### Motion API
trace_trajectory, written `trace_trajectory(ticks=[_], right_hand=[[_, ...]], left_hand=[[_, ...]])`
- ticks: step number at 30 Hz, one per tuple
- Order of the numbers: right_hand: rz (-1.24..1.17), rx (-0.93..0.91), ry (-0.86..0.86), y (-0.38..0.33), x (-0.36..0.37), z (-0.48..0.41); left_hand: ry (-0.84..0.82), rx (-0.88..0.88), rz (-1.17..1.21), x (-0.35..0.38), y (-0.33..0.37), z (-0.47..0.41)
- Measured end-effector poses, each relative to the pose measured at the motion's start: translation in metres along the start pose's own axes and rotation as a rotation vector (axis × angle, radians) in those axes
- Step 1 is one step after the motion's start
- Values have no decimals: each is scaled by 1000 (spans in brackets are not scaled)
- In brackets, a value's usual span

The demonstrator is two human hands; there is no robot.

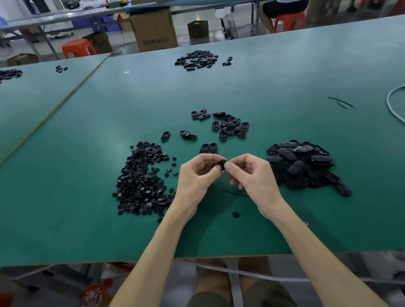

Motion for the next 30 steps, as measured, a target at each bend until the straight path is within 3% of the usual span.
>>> trace_trajectory(ticks=[11,17,30], right_hand=[[44,18,-7,0,1,0],[-14,-1,29,0,-1,-1],[4,10,32,-1,1,1]], left_hand=[[57,1,-64,2,0,0],[1,6,44,-2,0,0],[12,-1,14,0,-3,0]])
Point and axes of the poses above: each hand's wrist, its own z-axis away from the middle knuckle, its own x-axis out of the palm, y = z × x, the point moved 1 cm from there along -z, towards the middle knuckle, and after that the axes turned 14 degrees about -z, right-handed, at the moved point
